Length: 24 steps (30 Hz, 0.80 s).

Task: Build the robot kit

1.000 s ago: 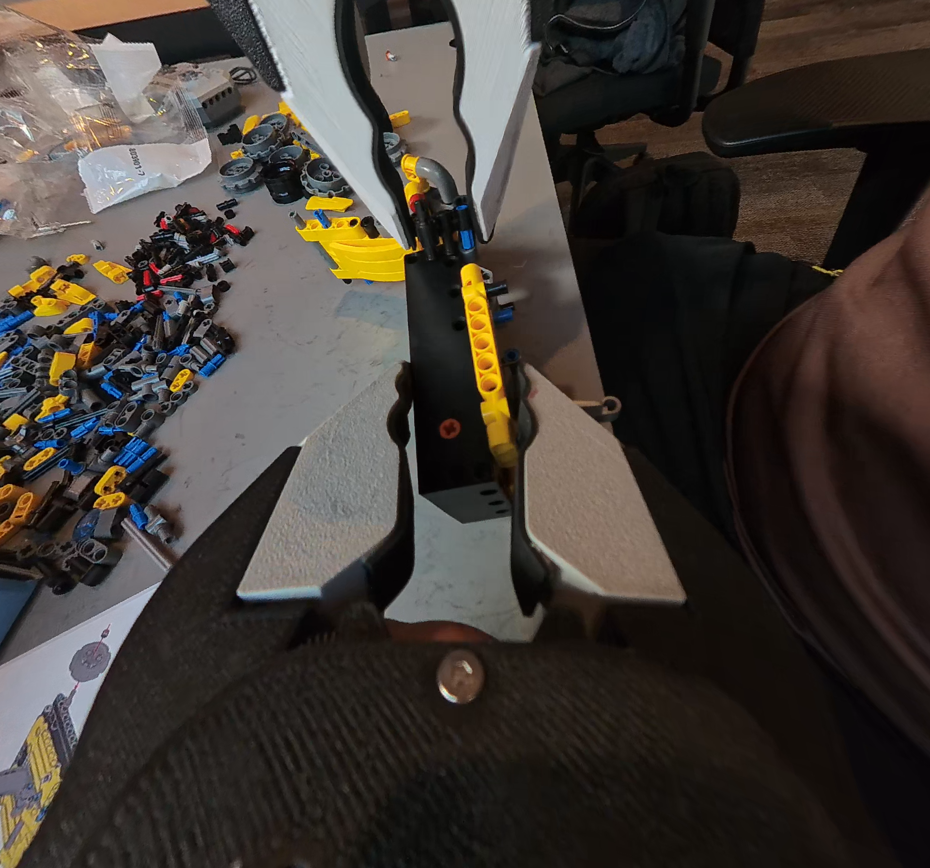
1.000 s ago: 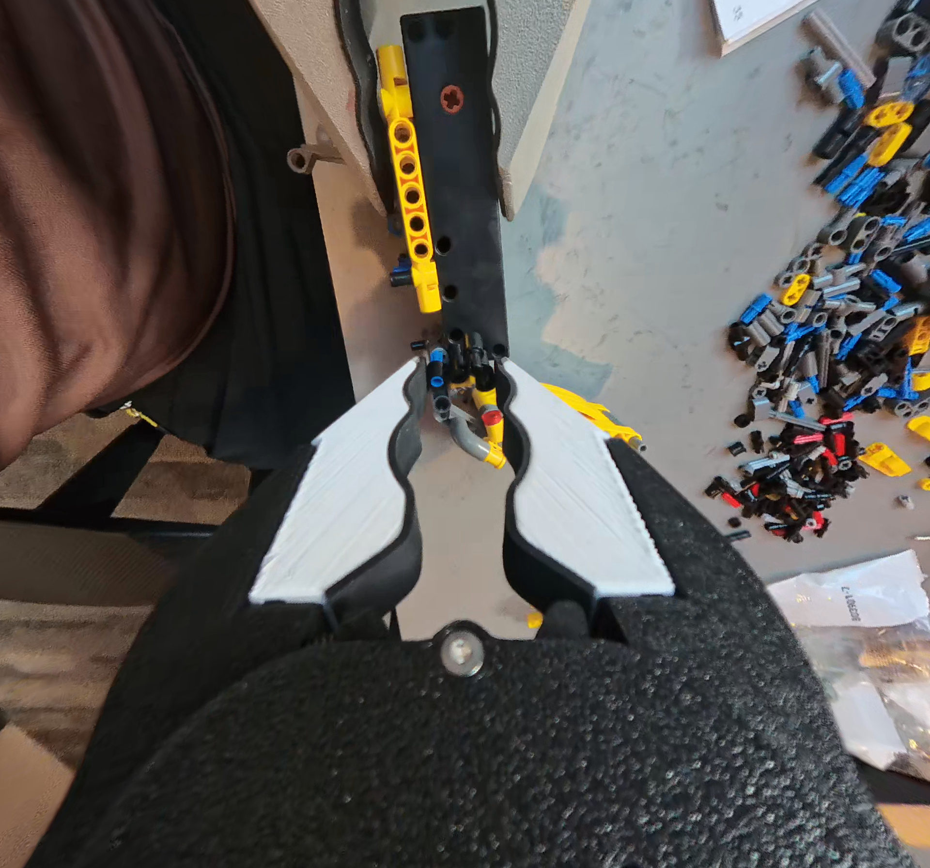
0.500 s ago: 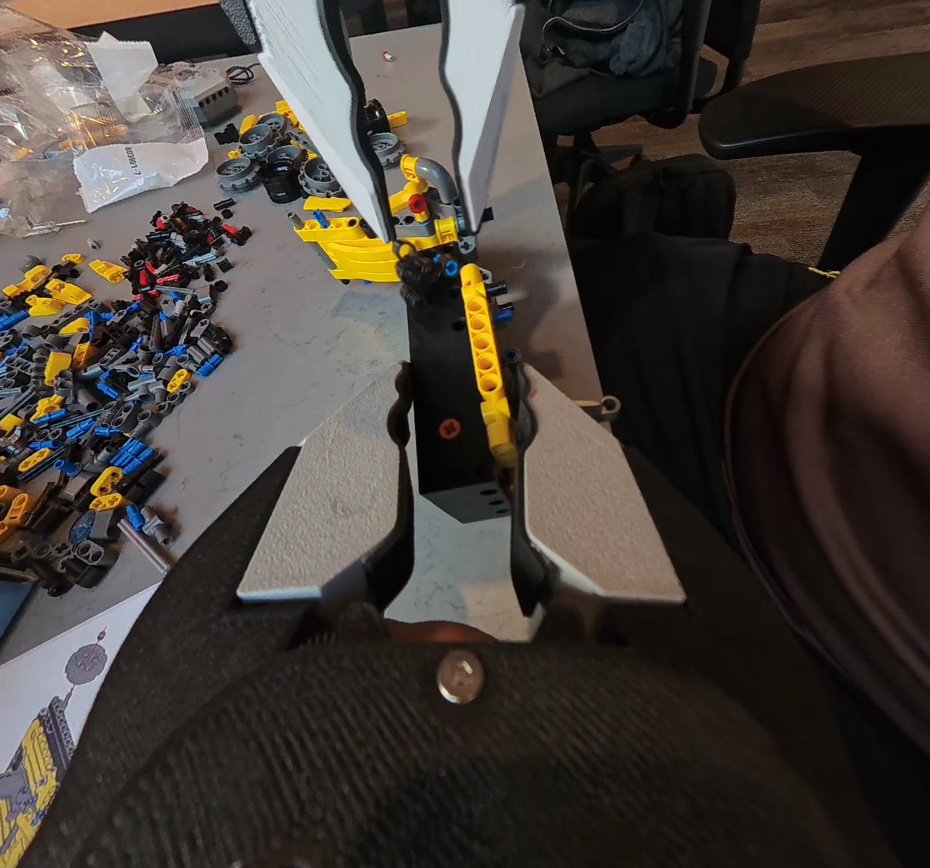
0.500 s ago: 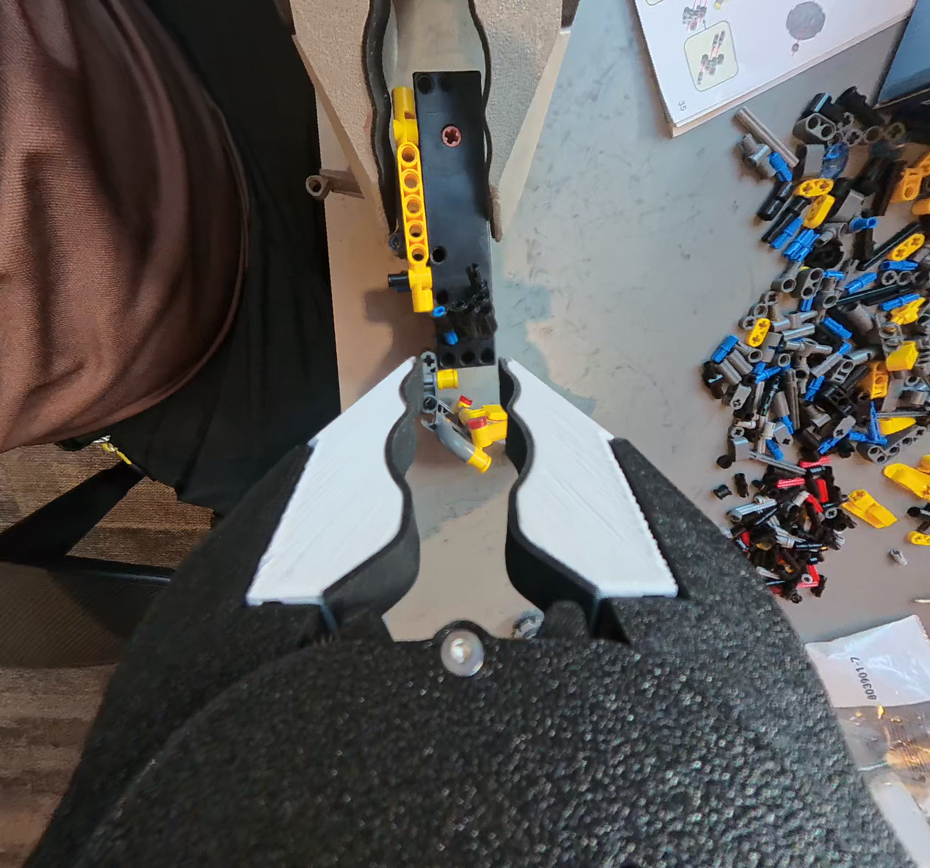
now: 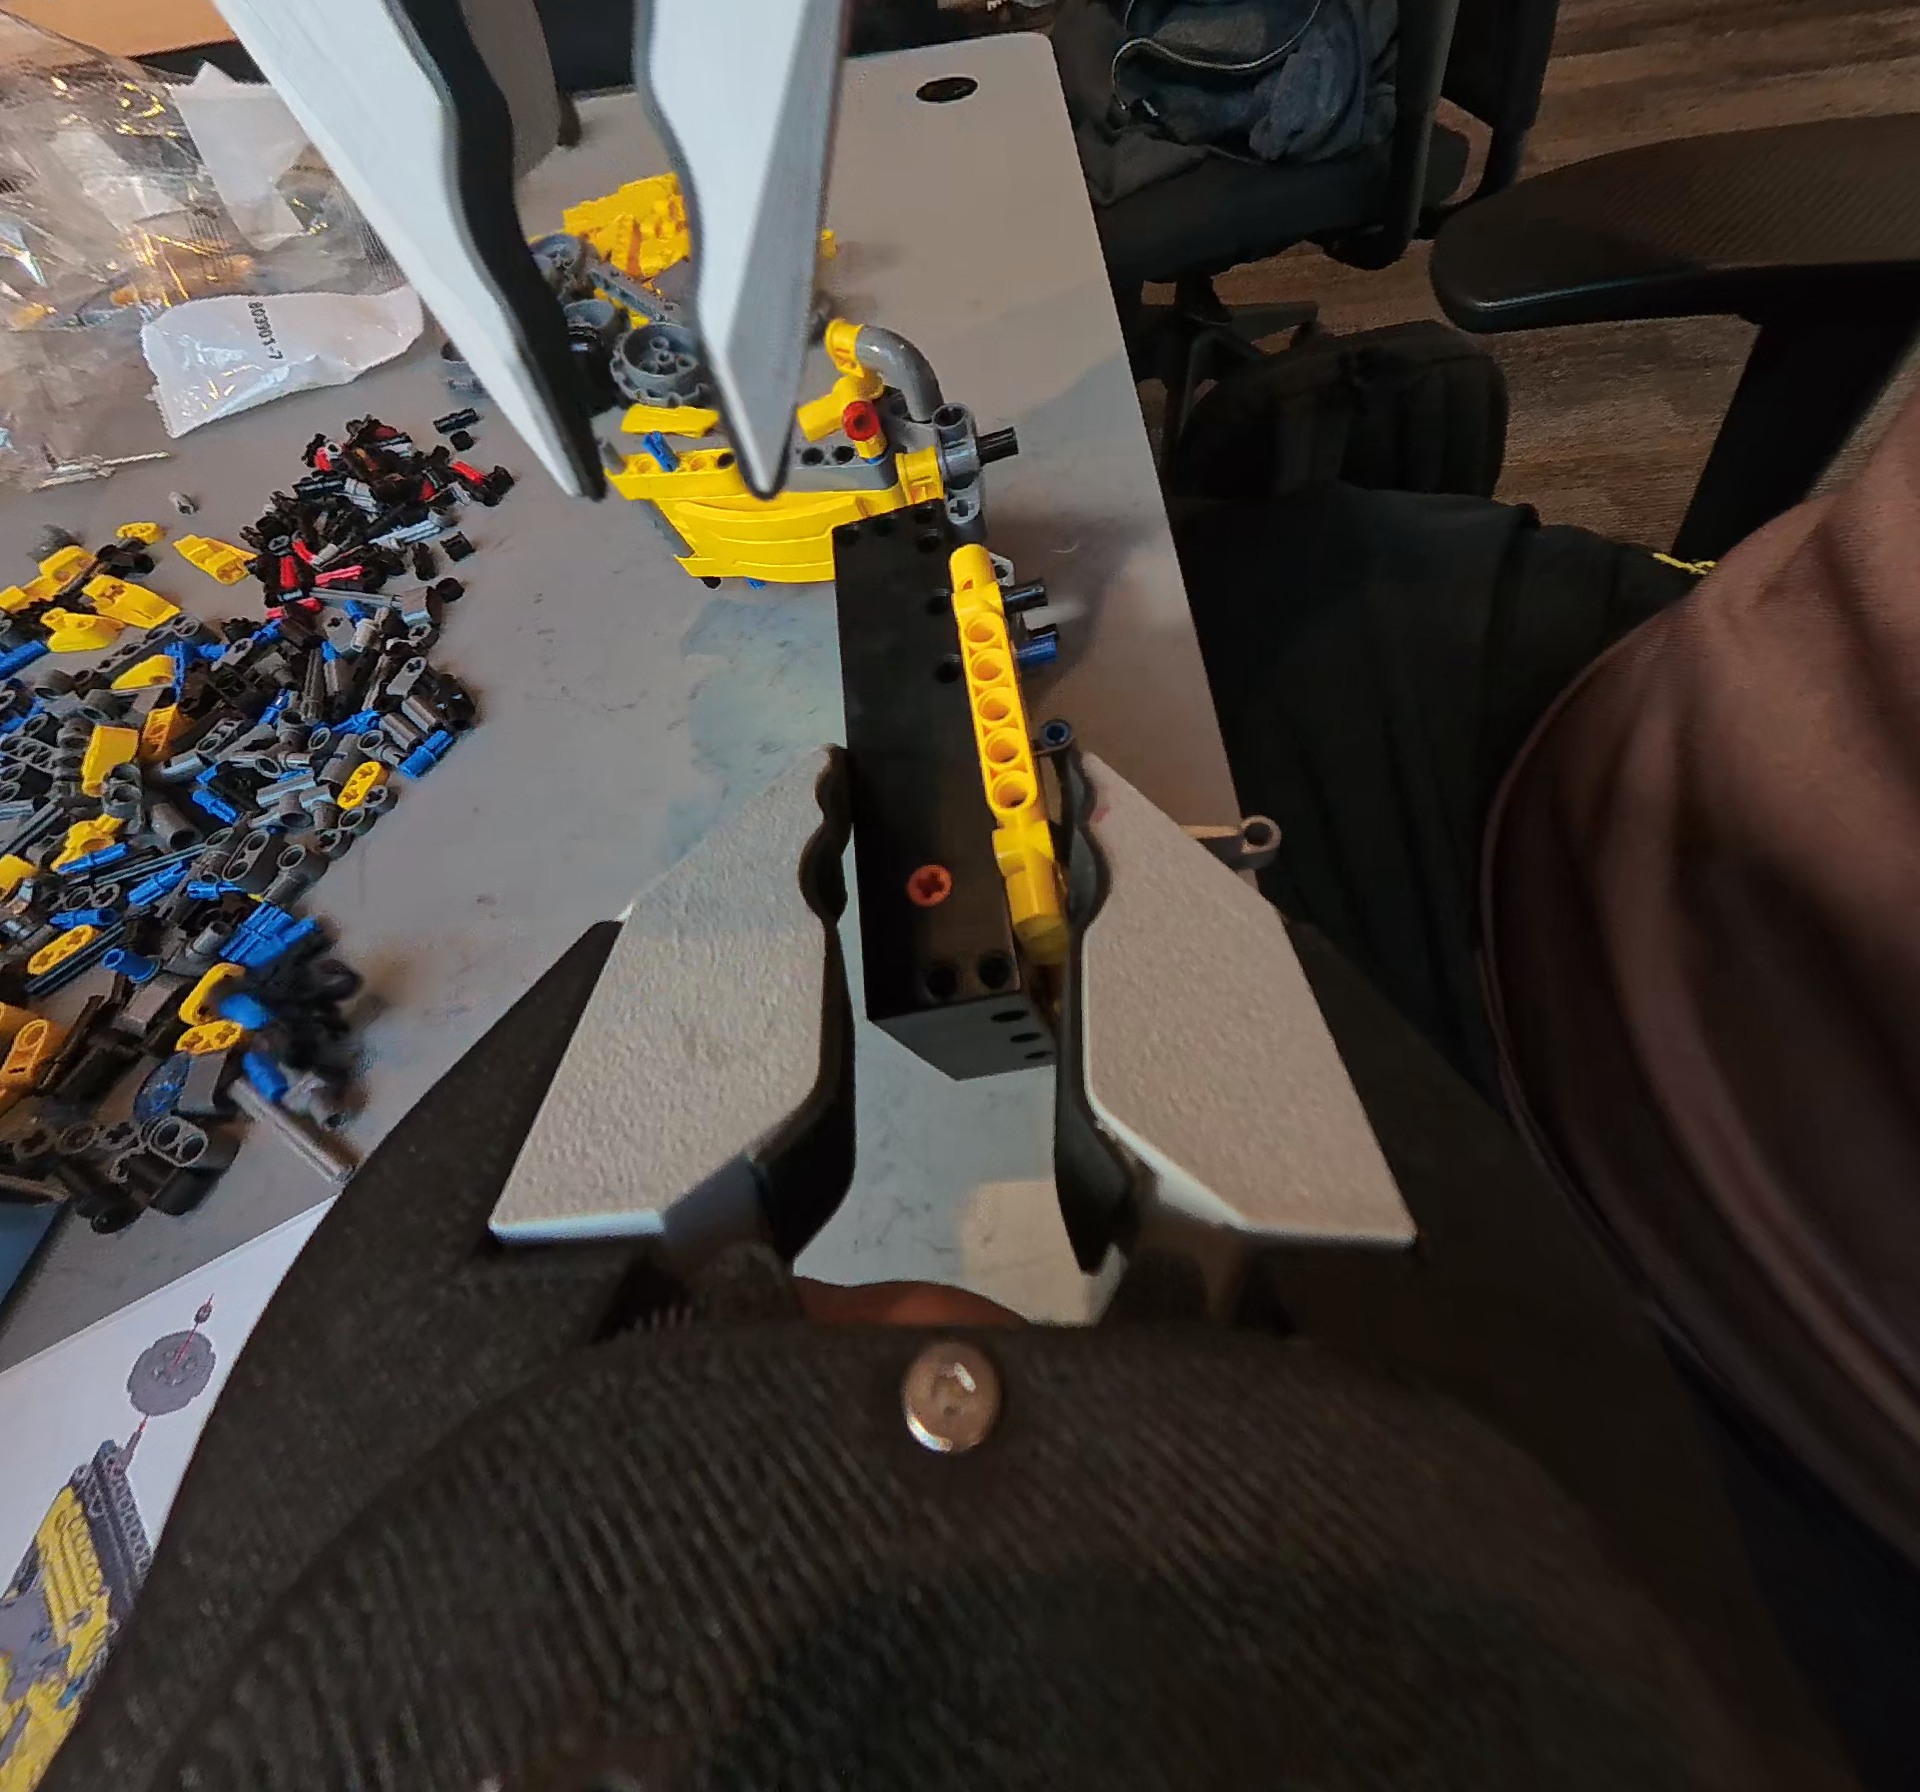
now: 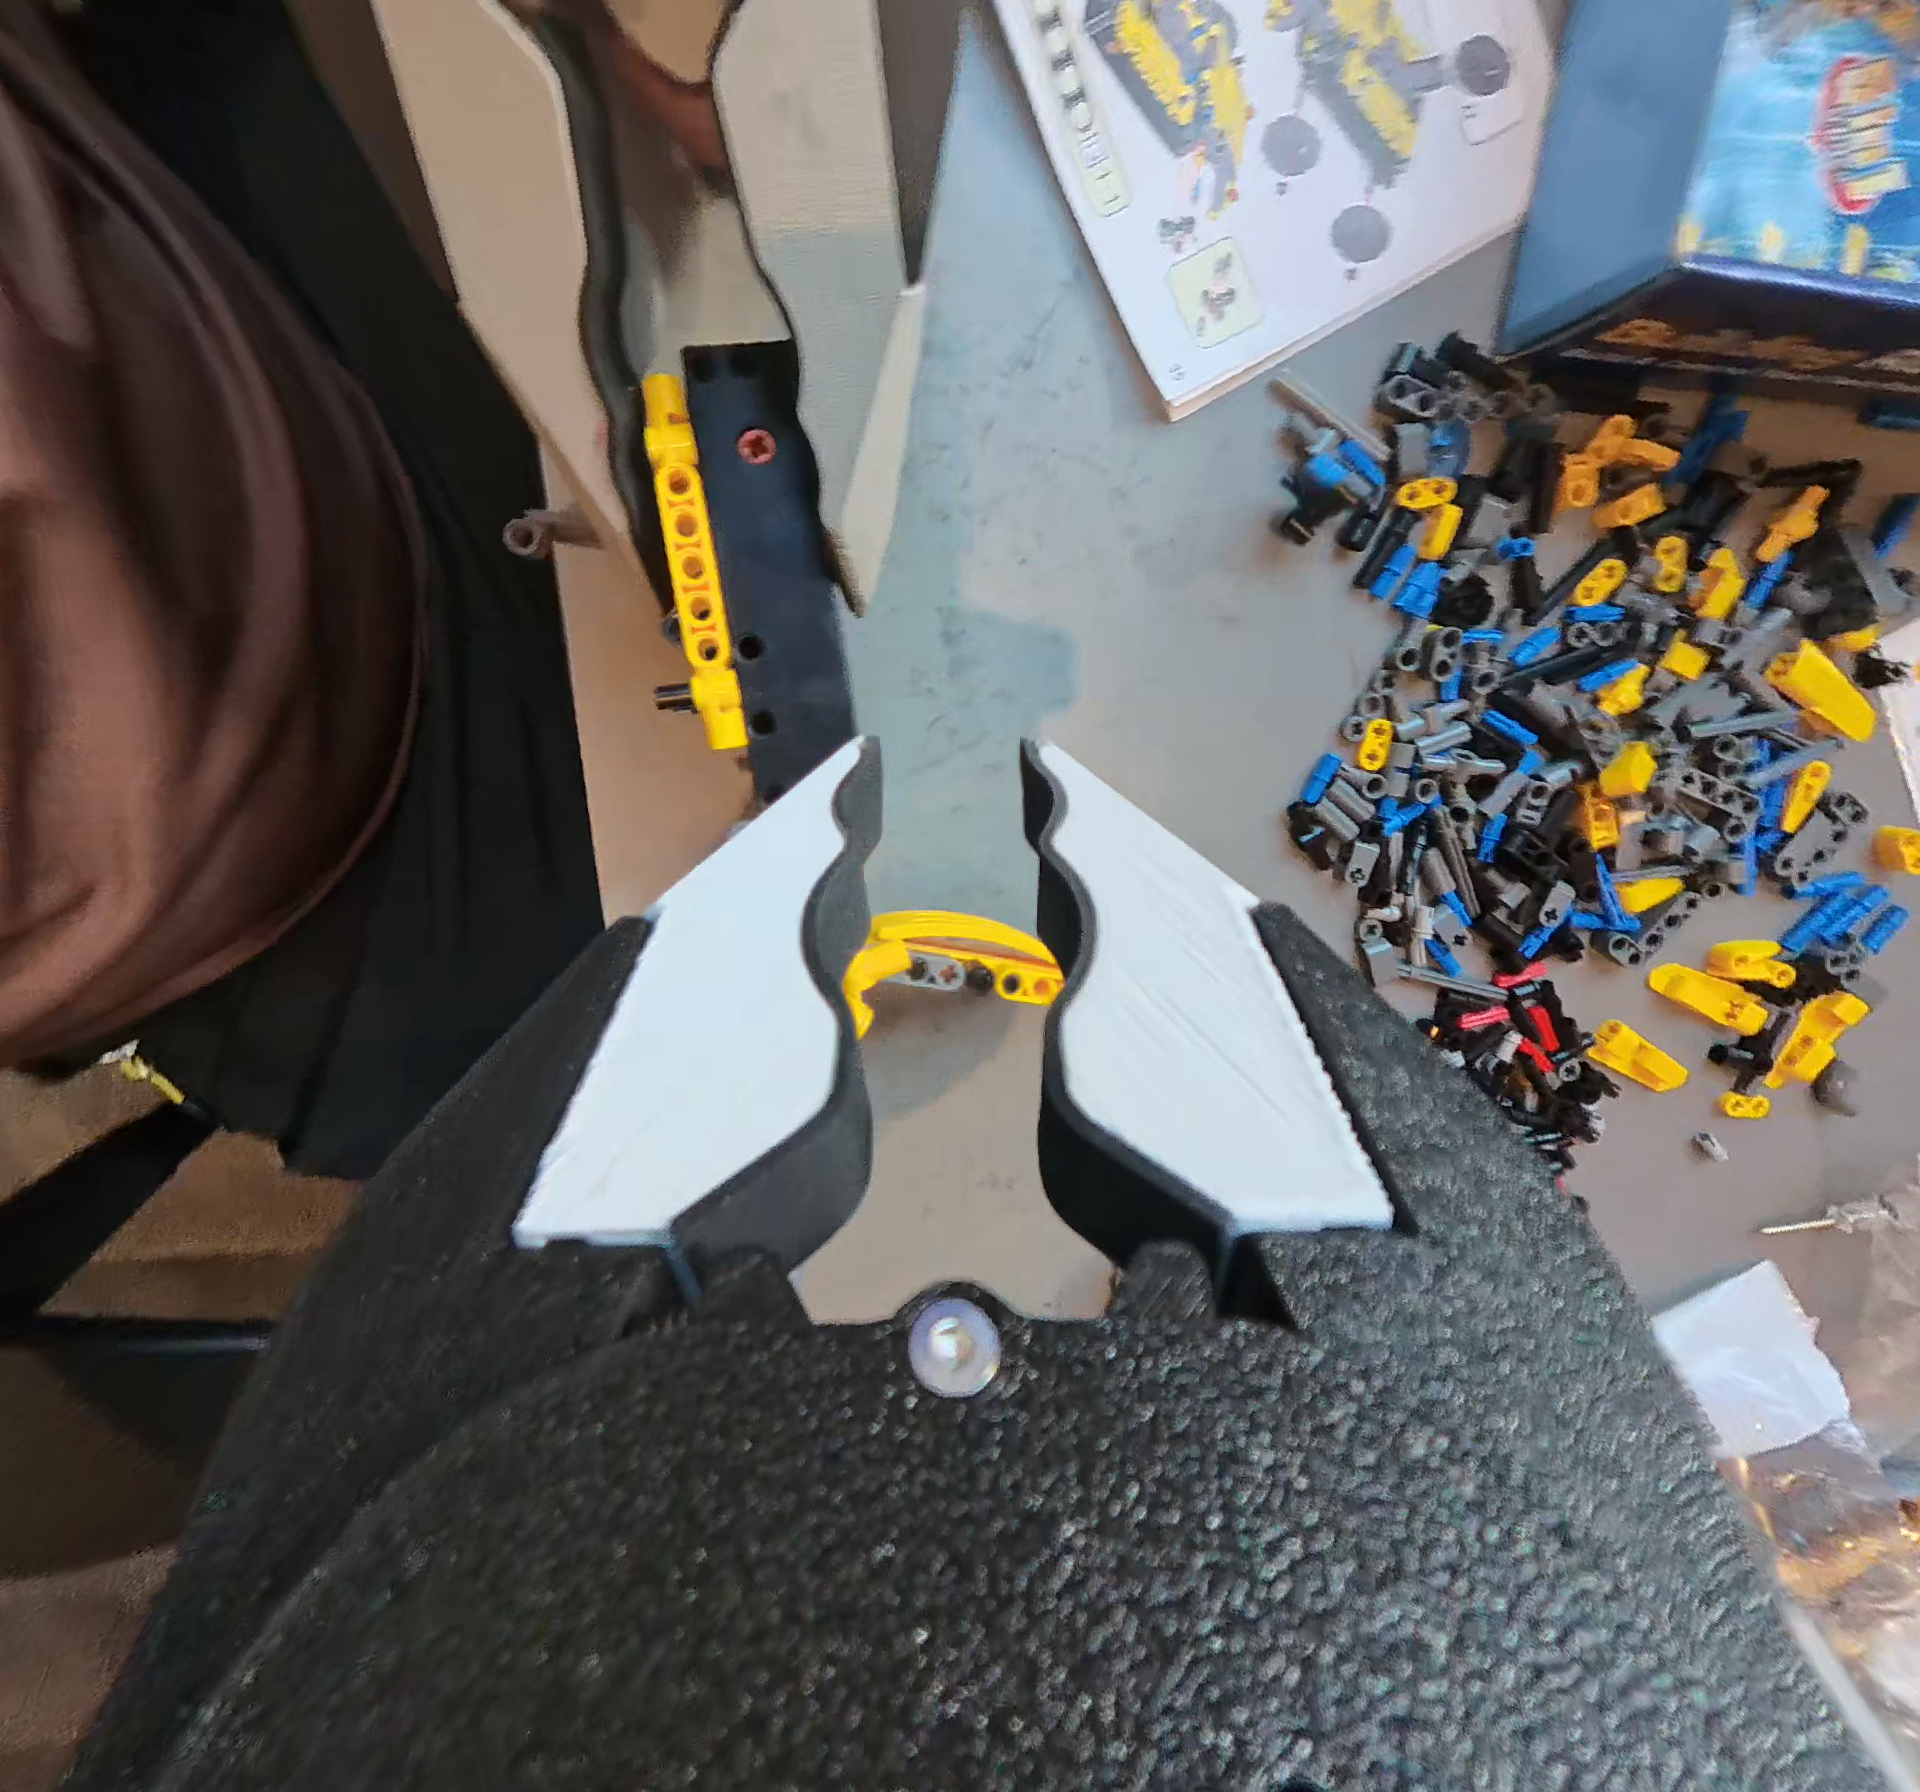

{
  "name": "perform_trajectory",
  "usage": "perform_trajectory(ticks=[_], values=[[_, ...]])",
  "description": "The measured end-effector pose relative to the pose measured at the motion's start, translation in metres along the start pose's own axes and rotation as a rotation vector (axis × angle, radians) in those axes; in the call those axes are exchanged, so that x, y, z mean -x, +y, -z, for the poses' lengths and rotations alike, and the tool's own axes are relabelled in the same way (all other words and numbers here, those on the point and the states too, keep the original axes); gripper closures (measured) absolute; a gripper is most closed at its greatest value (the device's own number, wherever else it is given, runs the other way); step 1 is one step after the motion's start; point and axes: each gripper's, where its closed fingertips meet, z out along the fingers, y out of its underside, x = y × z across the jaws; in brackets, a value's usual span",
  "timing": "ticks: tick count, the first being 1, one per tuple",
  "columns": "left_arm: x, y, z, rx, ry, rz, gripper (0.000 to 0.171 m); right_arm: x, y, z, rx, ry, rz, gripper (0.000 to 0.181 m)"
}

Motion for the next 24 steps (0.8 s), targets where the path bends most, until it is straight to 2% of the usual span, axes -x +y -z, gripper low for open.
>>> perform_trajectory(ticks=[3,7,11,13,16,18,19,20,21,22,24], values=[[0.0,0.0,0.0,0.0,0.001,0.001,0.134,-0.009,-0.001,0.007,-0.097,0.039,-0.074,0.158],[0.001,-0.002,0.002,-0.019,0.001,0.008,0.133,-0.01,-0.004,0.021,-0.341,0.075,-0.197,0.158],[-0.001,-0.005,0.005,-0.049,0.015,0.008,0.13,-0.007,0.01,0.034,-0.576,0.133,-0.303,0.154],[-0.001,-0.008,0.008,-0.076,0.03,0.021,0.127,-0.006,0.021,0.041,-0.635,0.219,-0.317,0.164],[0.002,-0.01,0.02,-0.111,0.008,0.038,0.123,-0.01,0.036,0.058,-0.681,0.452,-0.287,0.179],[0.018,-0.012,0.032,-0.099,-0.12,0.05,0.122,-0.016,0.041,0.076,-0.686,0.657,-0.248,0.181],[0.034,-0.018,0.041,-0.105,-0.235,0.08,0.126,-0.02,0.042,0.084,-0.662,0.751,-0.237,0.181],[0.059,-0.023,0.056,-0.108,-0.417,0.126,0.15,-0.025,0.04,0.09,-0.622,0.817,-0.24,0.181],[0.087,-0.024,0.076,-0.096,-0.63,0.189,0.168,-0.03,0.038,0.092,-0.571,0.861,-0.266,0.181],[0.103,-0.026,0.091,-0.087,-0.768,0.231,0.164,-0.035,0.034,0.091,-0.525,0.882,-0.29,0.181],[0.112,-0.034,0.105,-0.092,-0.867,0.274,0.171,-0.034,0.01,0.089,-0.504,0.871,-0.261,0.181]])
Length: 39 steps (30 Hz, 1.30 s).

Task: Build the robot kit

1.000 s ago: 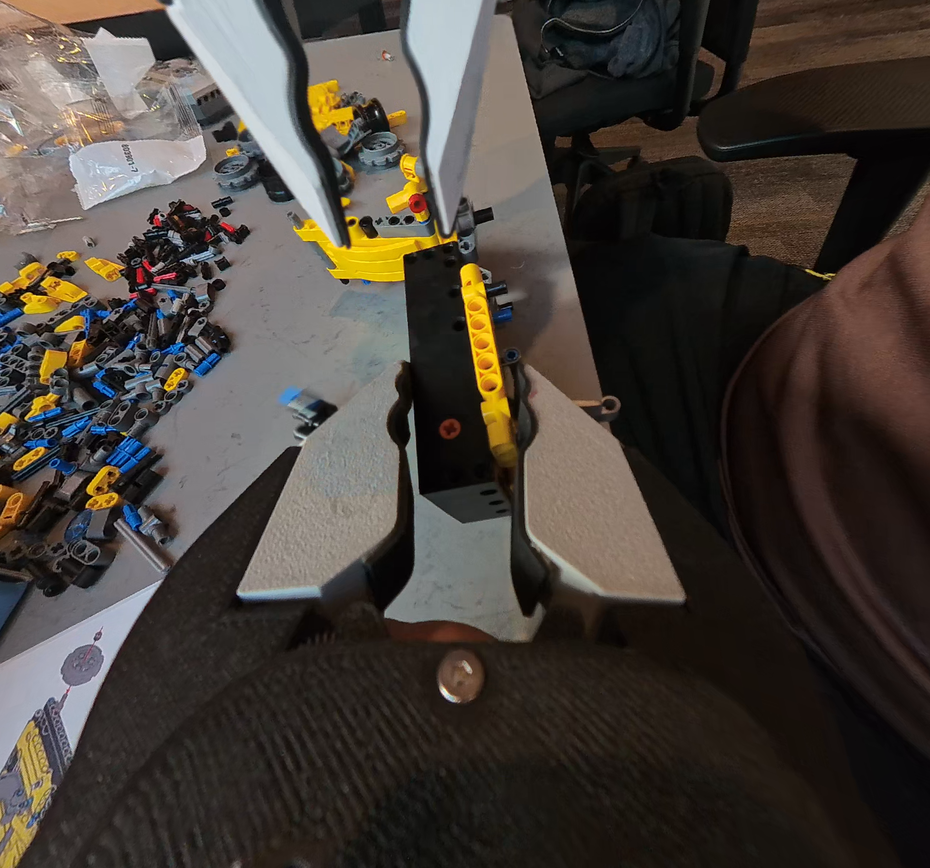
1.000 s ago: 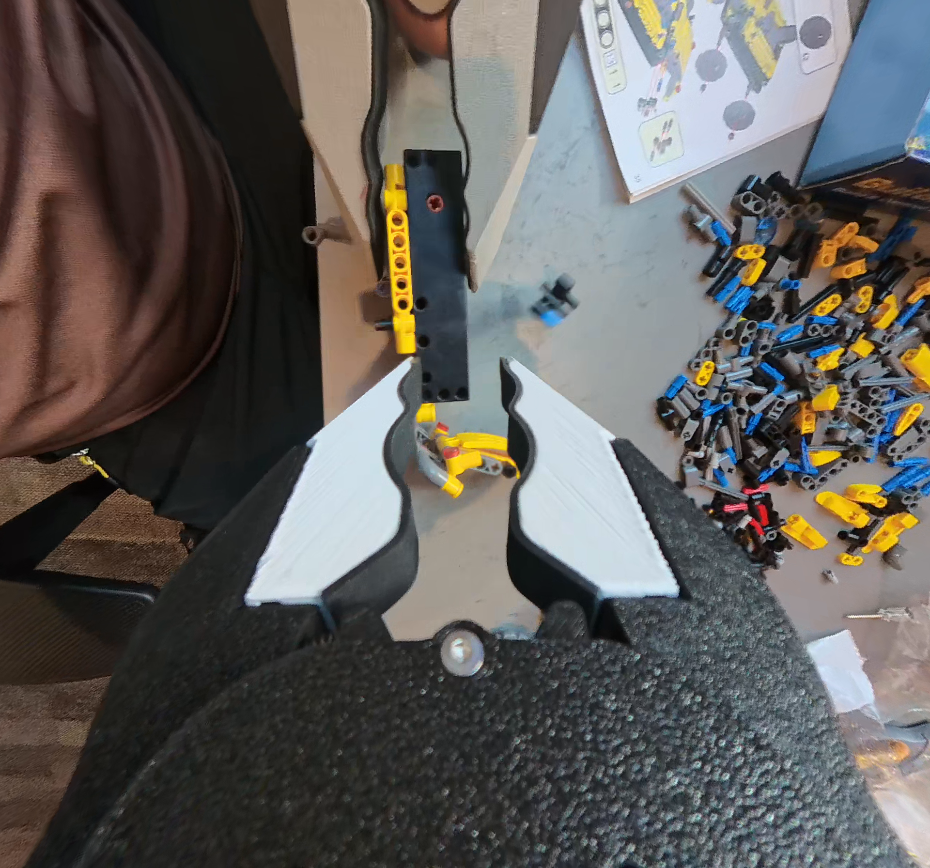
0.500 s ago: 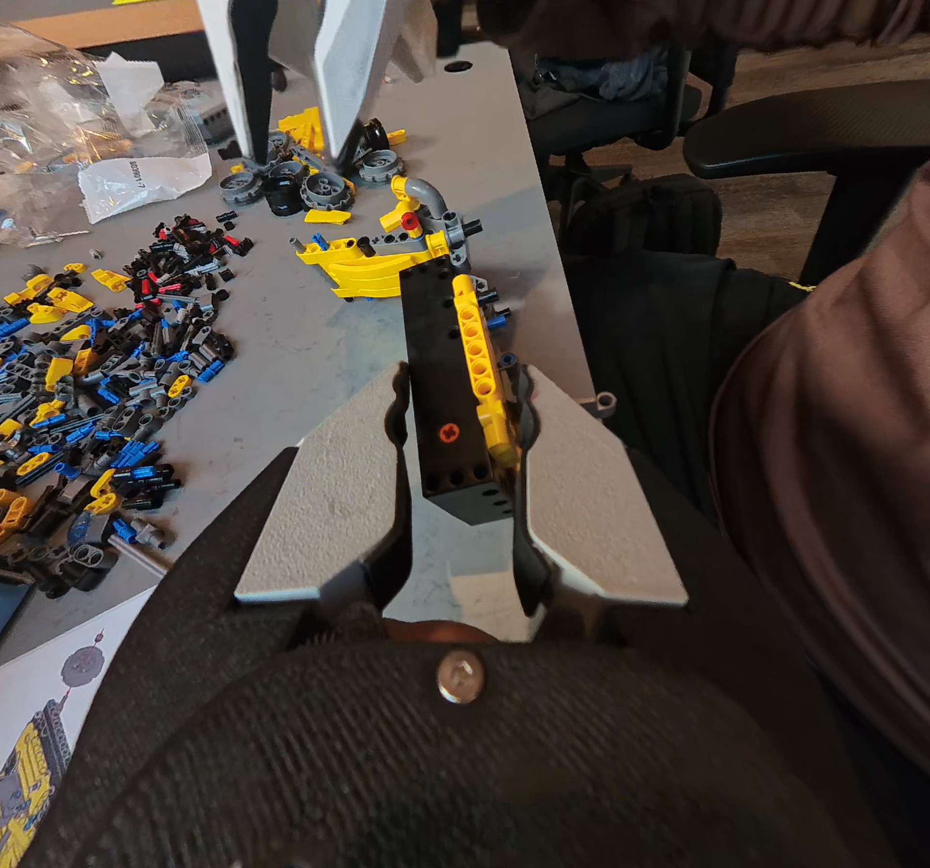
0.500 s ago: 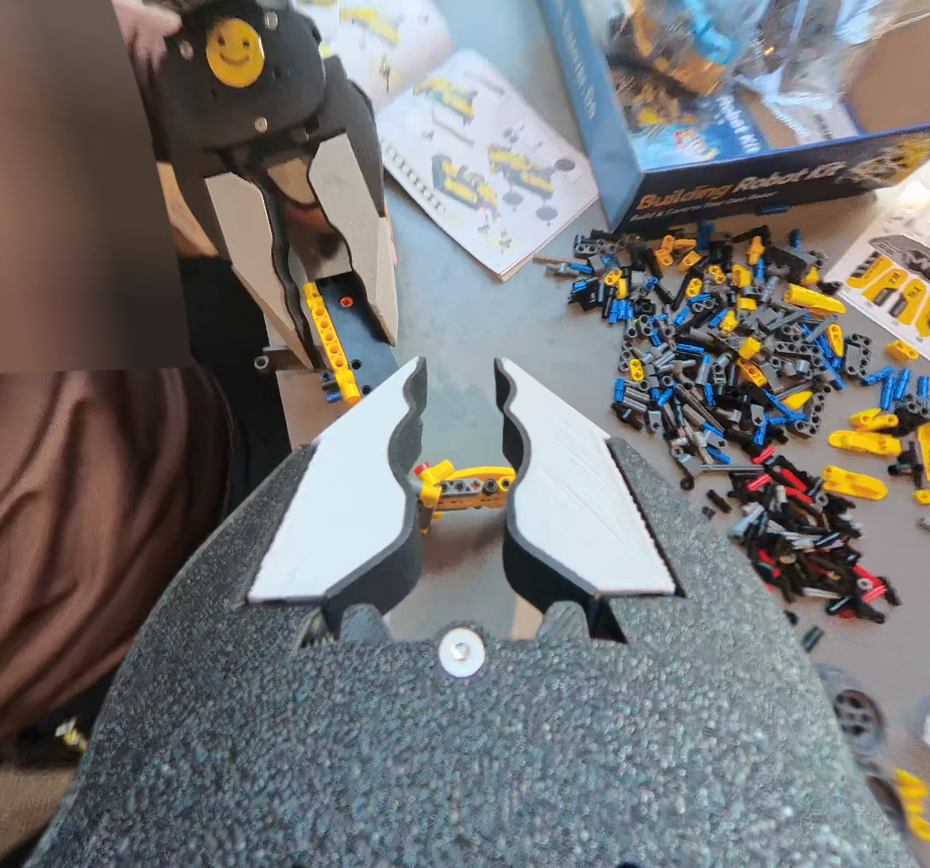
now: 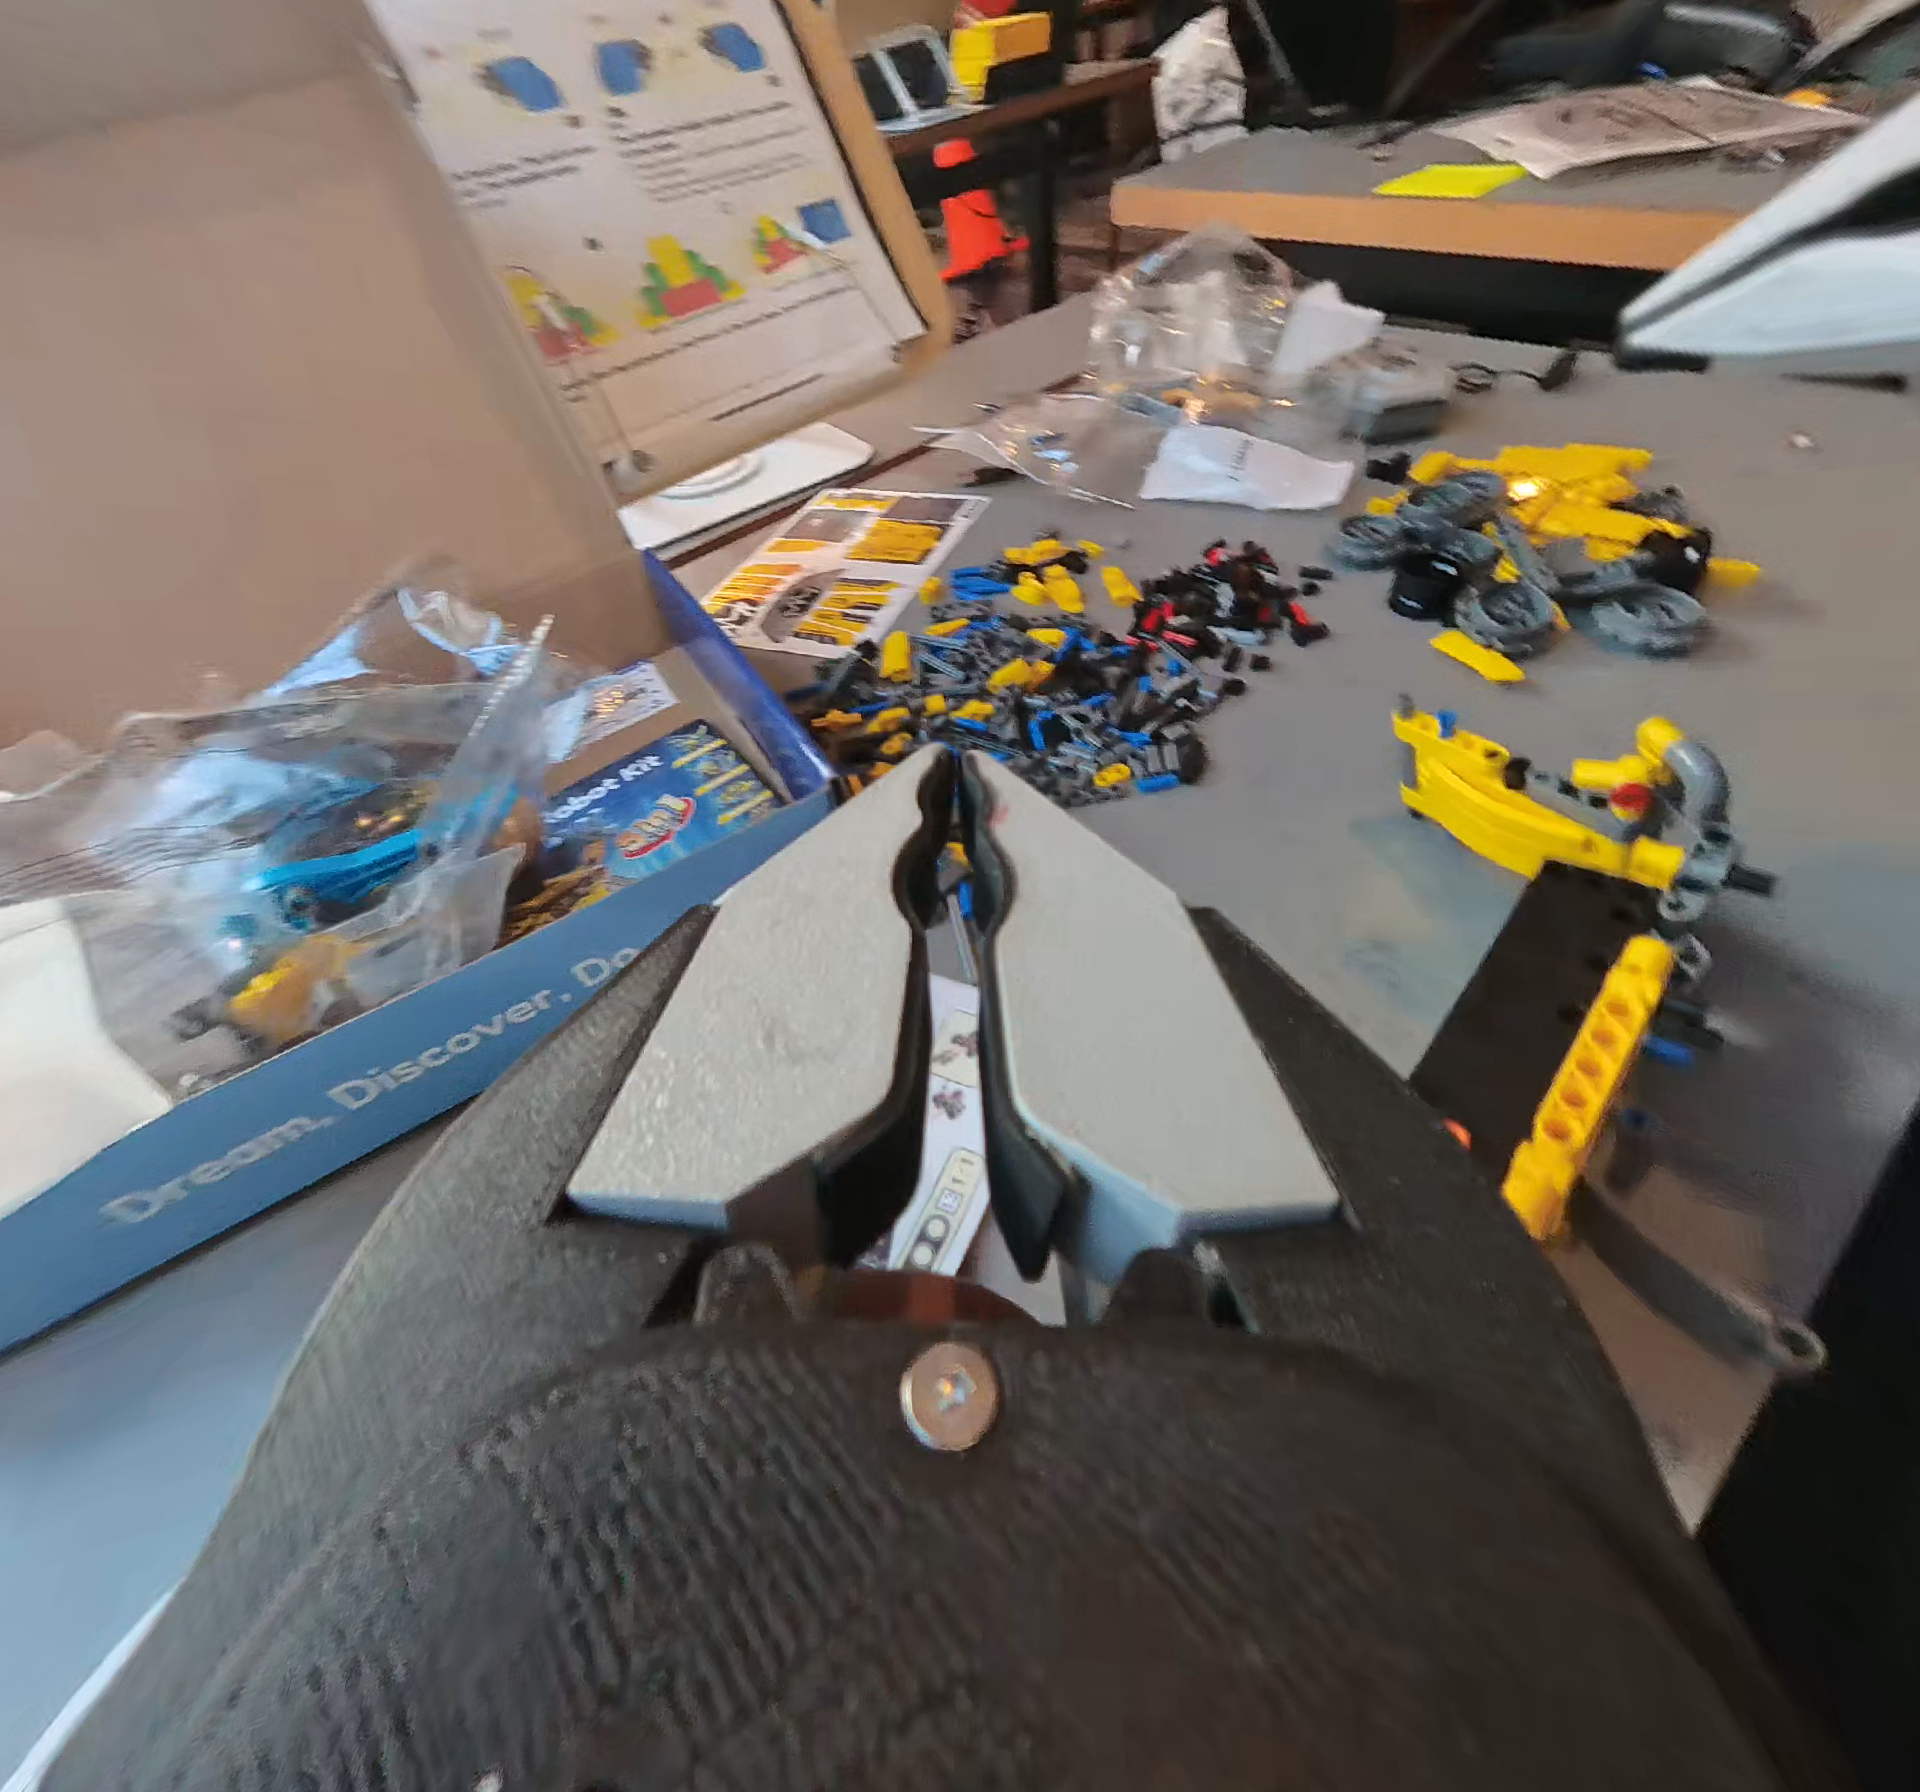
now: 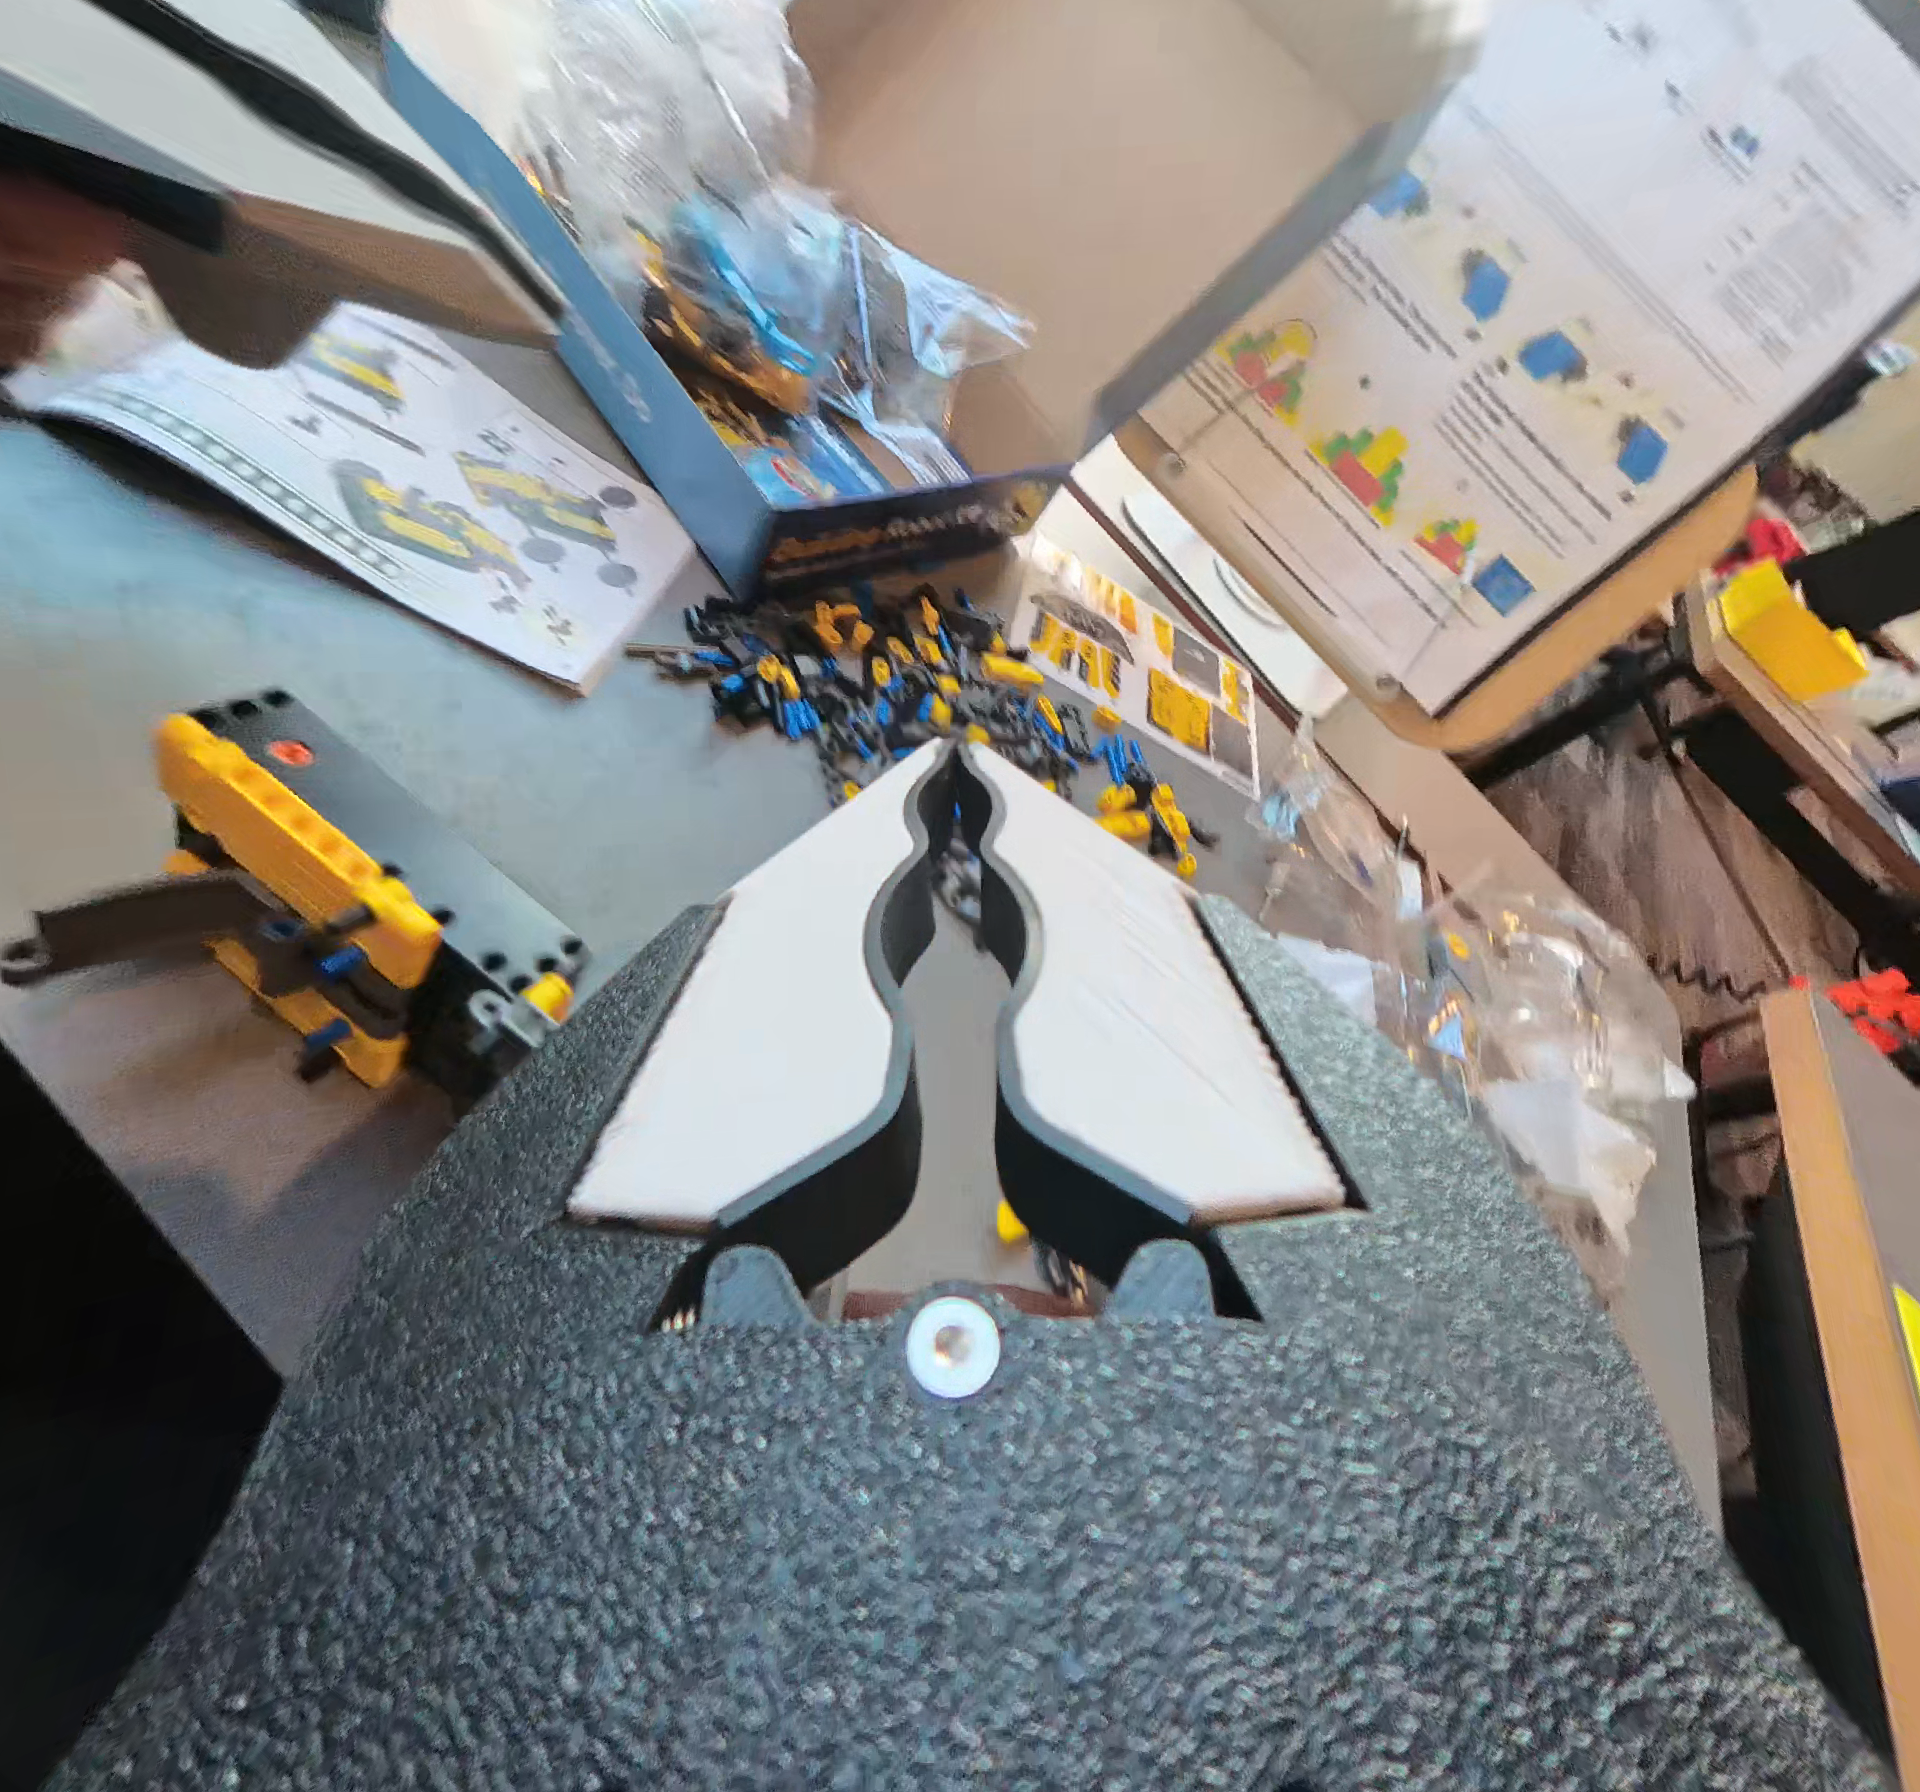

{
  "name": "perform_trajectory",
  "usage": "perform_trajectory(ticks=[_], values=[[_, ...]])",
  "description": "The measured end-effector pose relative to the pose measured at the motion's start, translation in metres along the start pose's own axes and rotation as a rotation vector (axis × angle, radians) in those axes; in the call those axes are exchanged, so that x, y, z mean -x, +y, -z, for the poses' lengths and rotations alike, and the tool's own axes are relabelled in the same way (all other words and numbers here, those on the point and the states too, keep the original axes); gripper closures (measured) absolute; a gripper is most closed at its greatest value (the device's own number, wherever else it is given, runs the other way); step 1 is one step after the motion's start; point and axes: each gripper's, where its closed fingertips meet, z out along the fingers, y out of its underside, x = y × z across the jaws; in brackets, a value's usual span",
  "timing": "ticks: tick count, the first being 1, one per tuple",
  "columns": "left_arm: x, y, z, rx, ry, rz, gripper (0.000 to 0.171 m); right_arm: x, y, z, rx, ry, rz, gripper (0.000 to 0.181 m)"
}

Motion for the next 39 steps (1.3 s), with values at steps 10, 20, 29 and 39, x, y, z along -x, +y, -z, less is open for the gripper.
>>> perform_trajectory(ticks=[10,20,29,39], values=[[0.03,0.006,0.037,0.028,-0.455,-0.027,0.171,0.127,-0.111,0.037,-0.352,-0.306,0.132,0.181],[0.051,0.019,0.068,0.075,-0.618,-0.094,0.171,0.237,-0.142,0.078,-0.459,-0.58,0.251,0.181],[0.048,0.016,0.042,0.087,-0.673,-0.231,0.171,0.237,-0.127,0.042,-0.376,-0.432,0.298,0.181],[0.027,0.012,0.002,0.083,-0.584,-0.367,0.171,0.215,-0.103,0.031,-0.272,-0.355,0.264,0.181]])
